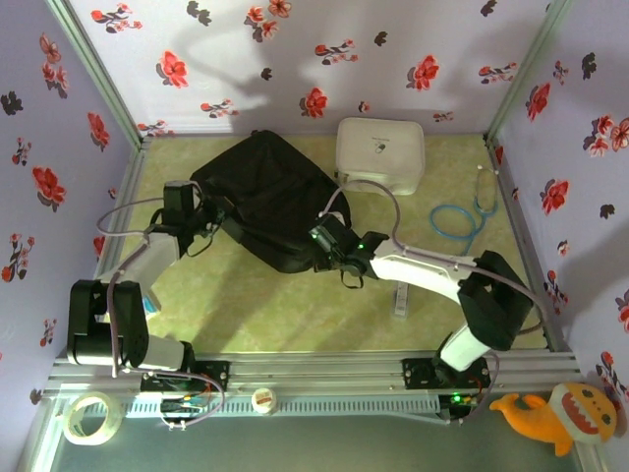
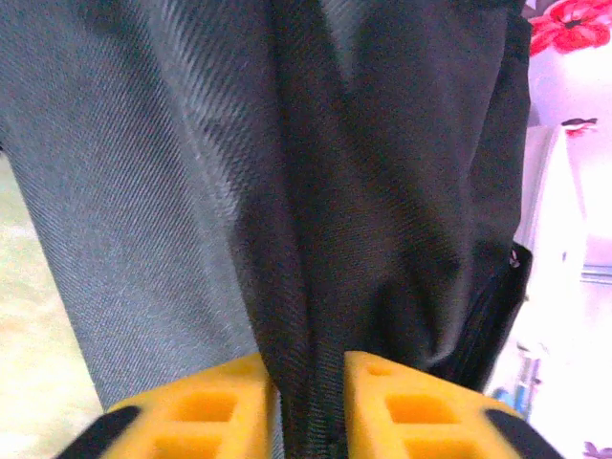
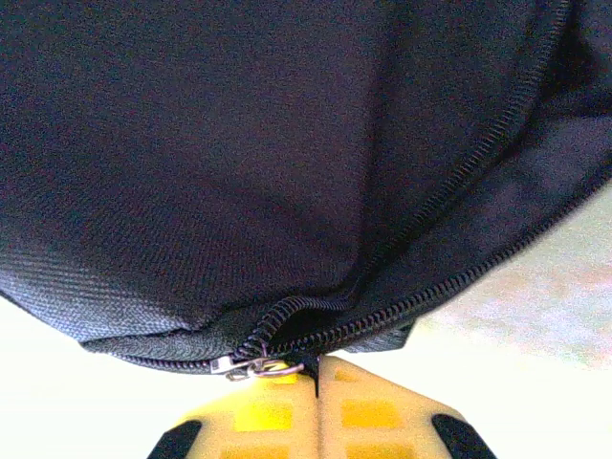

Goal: Pack the student bag

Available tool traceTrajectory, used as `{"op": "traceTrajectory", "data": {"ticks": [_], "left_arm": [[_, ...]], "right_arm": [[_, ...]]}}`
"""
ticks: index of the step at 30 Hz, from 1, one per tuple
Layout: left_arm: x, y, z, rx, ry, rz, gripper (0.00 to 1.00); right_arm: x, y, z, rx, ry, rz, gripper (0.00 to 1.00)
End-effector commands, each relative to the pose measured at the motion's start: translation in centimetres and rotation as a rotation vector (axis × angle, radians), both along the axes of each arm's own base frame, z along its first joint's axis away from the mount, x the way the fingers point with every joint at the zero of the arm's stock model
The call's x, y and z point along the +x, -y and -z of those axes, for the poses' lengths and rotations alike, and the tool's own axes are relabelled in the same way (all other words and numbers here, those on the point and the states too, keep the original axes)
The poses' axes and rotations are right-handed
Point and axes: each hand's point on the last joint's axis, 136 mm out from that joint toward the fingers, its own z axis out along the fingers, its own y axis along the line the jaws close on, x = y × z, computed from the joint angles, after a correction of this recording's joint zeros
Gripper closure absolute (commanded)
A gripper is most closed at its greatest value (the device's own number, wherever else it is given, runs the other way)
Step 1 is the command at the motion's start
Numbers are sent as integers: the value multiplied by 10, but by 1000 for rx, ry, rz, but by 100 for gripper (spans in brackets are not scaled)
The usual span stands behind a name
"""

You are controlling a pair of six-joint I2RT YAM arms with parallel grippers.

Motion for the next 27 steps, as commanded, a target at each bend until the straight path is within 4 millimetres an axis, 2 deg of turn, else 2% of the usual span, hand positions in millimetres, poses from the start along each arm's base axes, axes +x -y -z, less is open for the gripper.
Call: {"op": "traceTrajectory", "data": {"ticks": [1, 3, 6, 10, 12, 15, 19, 27], "left_arm": [[1, -26, -13, 84, 30, -57, 55], [-12, -34, -8, 99, 8, -80, 45], [-32, -39, -2, 99, -22, -99, 38], [-53, -27, 12, -9, -53, -92, 35], [-58, -18, 16, -72, -49, -83, 34], [-60, -6, 19, -148, -36, -71, 34], [-58, 8, 23, -169, -46, -46, 39], [-50, 18, 44, -191, -82, -51, 59]], "right_arm": [[4, -51, -10, 104, -36, -170, 100], [9, -73, -12, 139, -41, -218, 100], [17, -103, -13, 204, -54, -271, 100], [22, -134, -11, 254, -77, -325, 100], [22, -145, -10, 275, -86, -342, 100], [19, -156, -11, 300, -99, -365, 100], [12, -159, -12, 317, -116, -374, 100], [6, -157, -21, 331, -119, -366, 100]]}}
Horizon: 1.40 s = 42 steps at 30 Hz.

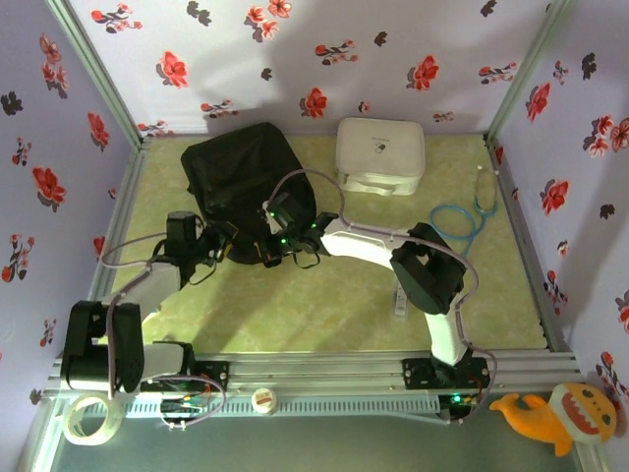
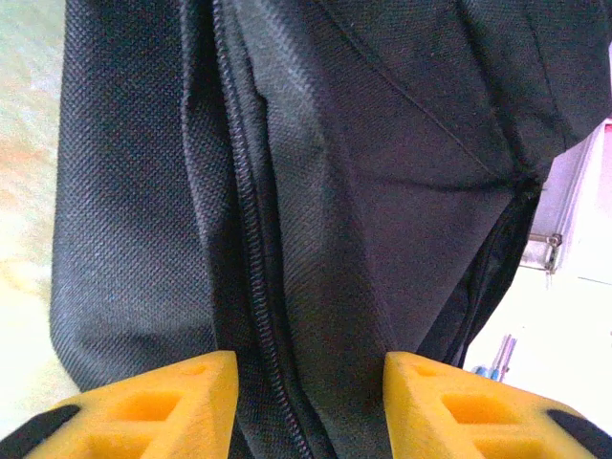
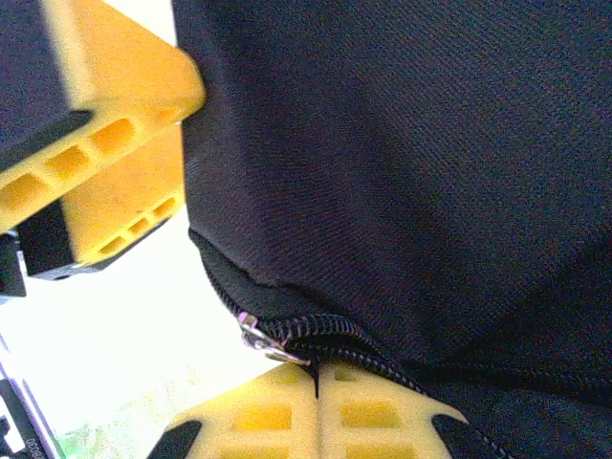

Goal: Pack the student bag

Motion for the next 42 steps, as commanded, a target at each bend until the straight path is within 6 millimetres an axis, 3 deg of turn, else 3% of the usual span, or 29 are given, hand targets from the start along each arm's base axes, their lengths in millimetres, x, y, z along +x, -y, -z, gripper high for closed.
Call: {"op": "traceTrajectory", "data": {"ticks": [1, 8, 12, 19, 26, 33, 35, 39, 42], "left_arm": [[9, 4, -3, -23, 29, -7, 62], [13, -5, 6, 59, -7, -20, 91], [12, -11, 14, 109, -32, -19, 100], [13, -16, 18, 164, -50, -3, 100], [11, -28, 8, 212, -41, -9, 100], [9, -31, -4, 226, -24, -3, 100], [9, -31, -8, 226, -16, 0, 100], [10, -26, -13, 204, -3, 21, 100], [11, -22, -18, 195, 10, 35, 100]], "right_arm": [[-5, -7, -22, 59, 6, -5, 100], [-3, 14, -14, -22, 2, 75, 100], [0, 36, -7, -98, 3, 150, 100], [6, 68, -3, -175, -8, 272, 100], [11, 106, 5, -281, -1, 391, 100], [24, 136, 0, -389, 86, 495, 100], [25, 127, -6, -349, 93, 453, 100], [10, 75, -31, -129, 64, 220, 98], [-3, 50, -42, -26, 18, 104, 75]]}}
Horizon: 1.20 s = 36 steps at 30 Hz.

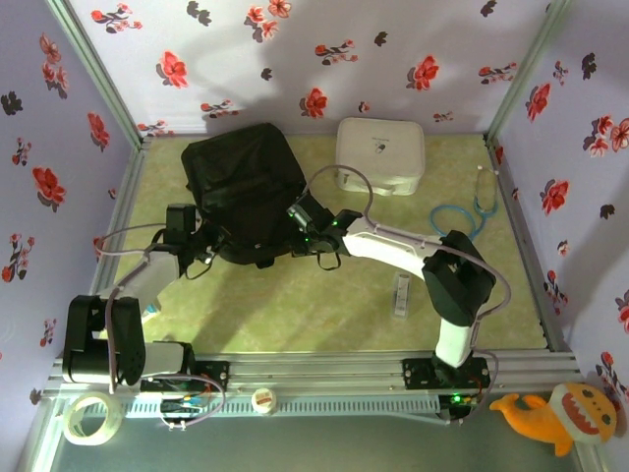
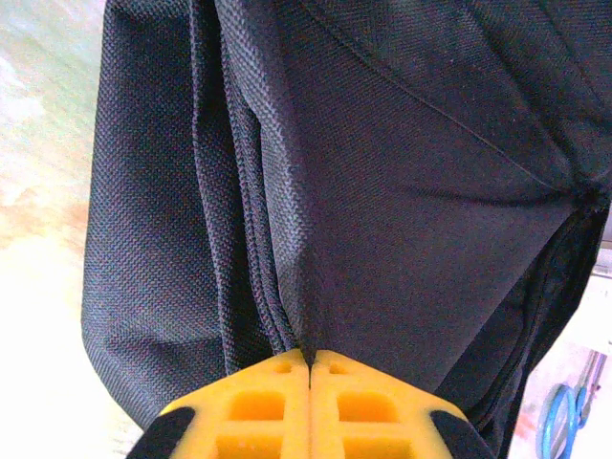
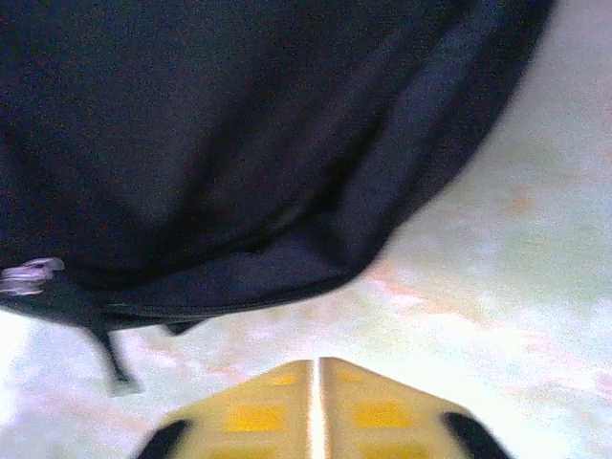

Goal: Pack the student bag

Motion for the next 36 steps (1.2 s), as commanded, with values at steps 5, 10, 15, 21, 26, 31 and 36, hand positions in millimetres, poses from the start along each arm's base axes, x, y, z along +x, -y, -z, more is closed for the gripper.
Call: {"op": "traceTrajectory", "data": {"ticks": [5, 10, 15, 21, 26, 31, 36], "left_arm": [[8, -2, -24, 13, 63, 18, 100], [9, 0, -29, 6, 71, 23, 100], [10, 0, -32, 3, 78, 25, 100], [11, 3, -34, -3, 82, 31, 100], [11, 3, -35, -4, 84, 32, 100], [12, 3, -36, -6, 90, 32, 100], [12, 4, -37, -7, 92, 35, 100]], "right_arm": [[-18, -52, -26, 200, -46, -212, 58], [-15, -62, -14, 179, -90, -223, 57], [-13, -67, -4, 157, -109, -226, 57], [-16, -75, 2, 170, -140, -248, 62], [-21, -81, -2, 193, -144, -269, 73], [-25, -83, 6, 178, -174, -284, 74], [-26, -84, 11, 164, -174, -278, 75]]}}
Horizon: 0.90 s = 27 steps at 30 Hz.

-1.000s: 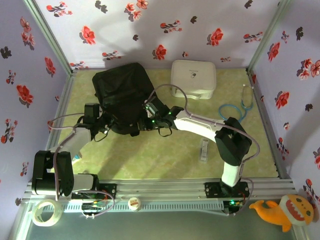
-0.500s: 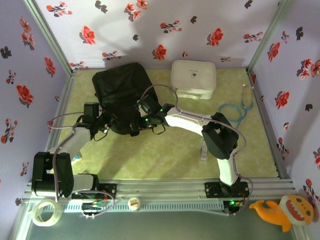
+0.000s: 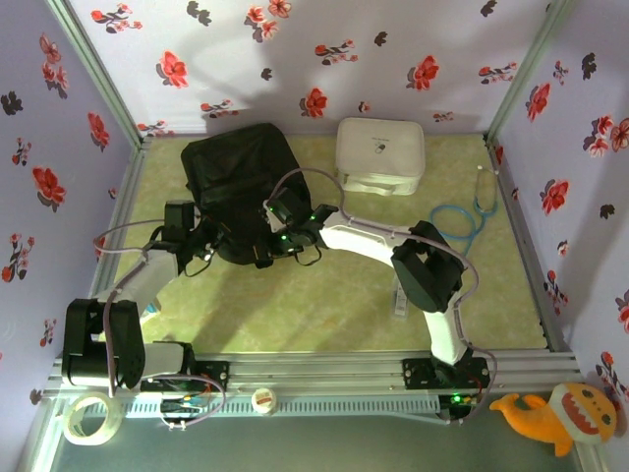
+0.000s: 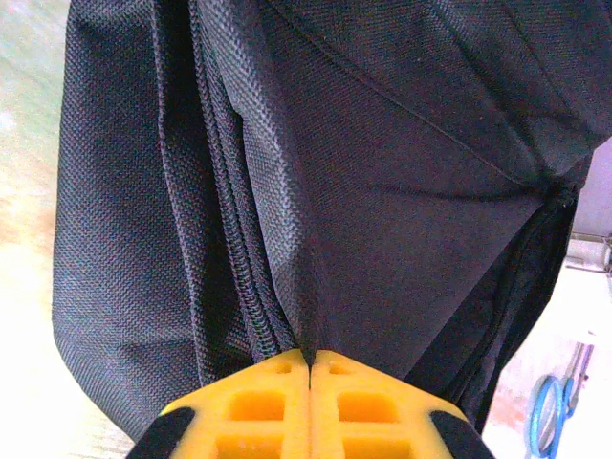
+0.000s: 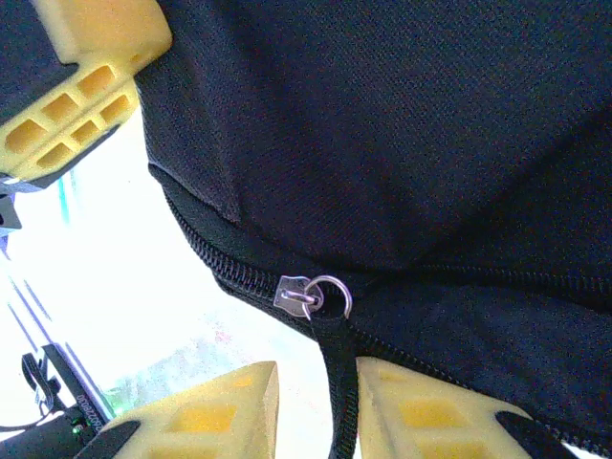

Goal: Pack the student bag

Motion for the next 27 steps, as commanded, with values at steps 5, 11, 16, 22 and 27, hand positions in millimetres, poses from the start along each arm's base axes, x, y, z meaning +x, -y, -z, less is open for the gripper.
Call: {"op": "traceTrajectory", "data": {"ticks": [5, 11, 16, 22, 27], "left_arm": [[9, 1, -25, 0, 71, 15, 100], [8, -4, -25, 29, 70, 2, 100], [9, -7, -25, 43, 69, -4, 100], [7, -10, -23, 52, 63, -11, 100], [8, -9, -25, 49, 69, -6, 100]], "right_arm": [[6, 0, 6, -55, 21, 21, 90], [22, 34, 8, -191, 113, 147, 100], [30, 78, 7, -317, 194, 280, 100], [35, 126, 13, -493, 242, 424, 100], [29, 106, 10, -394, 210, 361, 100]]}}
